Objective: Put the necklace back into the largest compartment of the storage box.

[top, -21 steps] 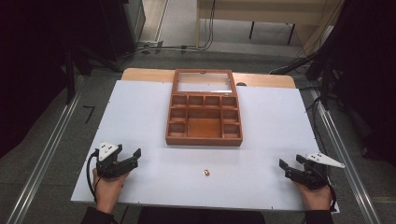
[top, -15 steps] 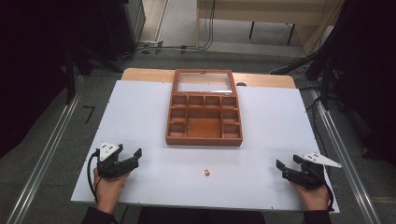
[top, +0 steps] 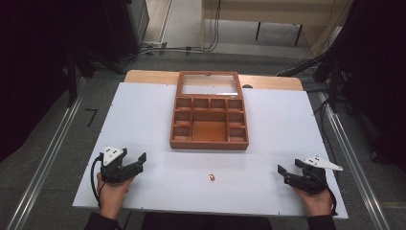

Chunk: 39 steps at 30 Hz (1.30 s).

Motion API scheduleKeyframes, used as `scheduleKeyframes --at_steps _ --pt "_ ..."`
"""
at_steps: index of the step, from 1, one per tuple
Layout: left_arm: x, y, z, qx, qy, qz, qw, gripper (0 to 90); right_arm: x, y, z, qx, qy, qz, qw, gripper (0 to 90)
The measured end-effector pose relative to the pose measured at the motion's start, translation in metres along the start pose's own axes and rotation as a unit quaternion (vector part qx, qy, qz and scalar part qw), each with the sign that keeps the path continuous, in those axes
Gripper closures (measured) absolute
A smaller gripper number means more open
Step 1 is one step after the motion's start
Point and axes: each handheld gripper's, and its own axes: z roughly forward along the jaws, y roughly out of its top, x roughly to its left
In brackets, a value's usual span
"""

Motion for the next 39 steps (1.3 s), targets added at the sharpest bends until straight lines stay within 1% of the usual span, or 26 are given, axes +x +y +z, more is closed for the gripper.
scheduleKeyframes --at_steps 4,7,18,26,29,39 --pt "0.0 0.0 0.0 0.002 0.0 -0.004 1.0 24.0 0.002 0.001 0.001 -0.001 0.003 0.004 1.0 21.5" --pt "-0.001 0.0 0.001 0.004 0.002 -0.001 1.0 24.0 0.005 0.001 0.002 0.001 0.005 0.0 1.0 21.5" --pt "-0.003 -0.001 0.001 0.003 -0.001 0.003 1.0 24.0 0.021 0.003 0.007 0.003 0.016 -0.017 0.9997 21.5" --pt "-0.003 0.0 0.001 0.005 -0.001 0.007 1.0 24.0 0.025 0.004 0.01 0.007 0.017 -0.026 0.9995 21.5" --pt "-0.004 -0.001 0.002 0.009 -0.002 0.008 0.9999 24.0 0.028 0.005 0.012 0.008 0.02 -0.029 0.9993 21.5" --pt "-0.004 0.0 0.002 0.01 -0.004 0.011 0.9999 23.9 0.04 0.008 0.017 0.014 0.031 -0.045 0.9984 21.5"
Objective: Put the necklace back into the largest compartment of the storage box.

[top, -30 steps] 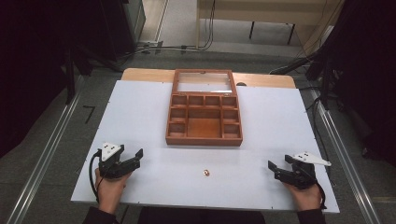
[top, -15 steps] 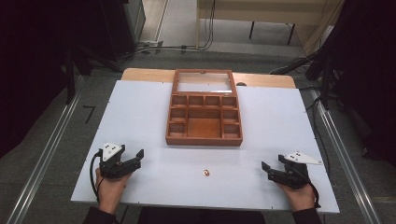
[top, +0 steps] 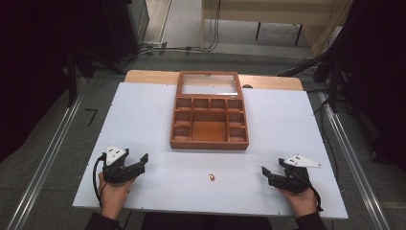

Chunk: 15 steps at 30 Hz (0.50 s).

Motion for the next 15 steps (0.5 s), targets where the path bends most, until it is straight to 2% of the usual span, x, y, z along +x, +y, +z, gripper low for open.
scheduleKeyframes --at_steps 15 --pt "0.0 0.001 -0.001 -0.001 0.0 0.001 1.0 22.9 0.015 0.005 0.007 0.005 0.012 -0.018 0.9998 21.5"
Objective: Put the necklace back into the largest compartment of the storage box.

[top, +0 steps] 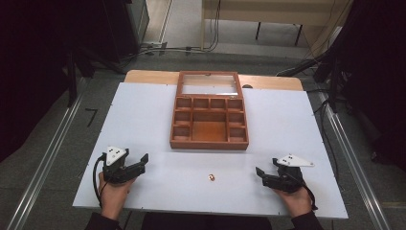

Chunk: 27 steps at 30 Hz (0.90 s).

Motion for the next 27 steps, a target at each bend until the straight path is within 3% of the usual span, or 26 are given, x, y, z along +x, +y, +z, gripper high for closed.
scheduleKeyframes --at_steps 27 --pt "0.0 0.001 -0.002 -0.003 0.0 -0.003 1.0 19.9 0.022 0.006 0.01 0.006 0.024 -0.028 0.9993 21.5"
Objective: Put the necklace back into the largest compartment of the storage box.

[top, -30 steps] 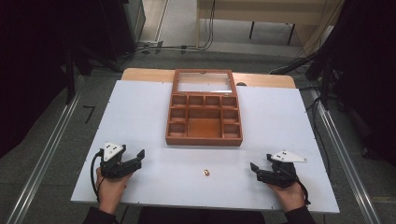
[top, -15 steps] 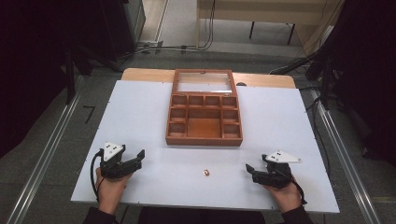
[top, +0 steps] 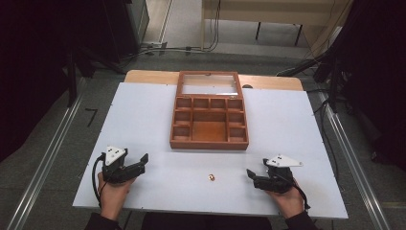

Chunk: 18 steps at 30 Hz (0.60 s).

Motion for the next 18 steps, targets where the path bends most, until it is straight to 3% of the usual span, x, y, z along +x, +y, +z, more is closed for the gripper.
scheduleKeyframes --at_steps 18 --pt "0.0 0.0 0.0 0.002 -0.002 0.0 1.0 19.7 0.015 0.006 0.008 -0.002 0.016 -0.016 0.9997 21.6"
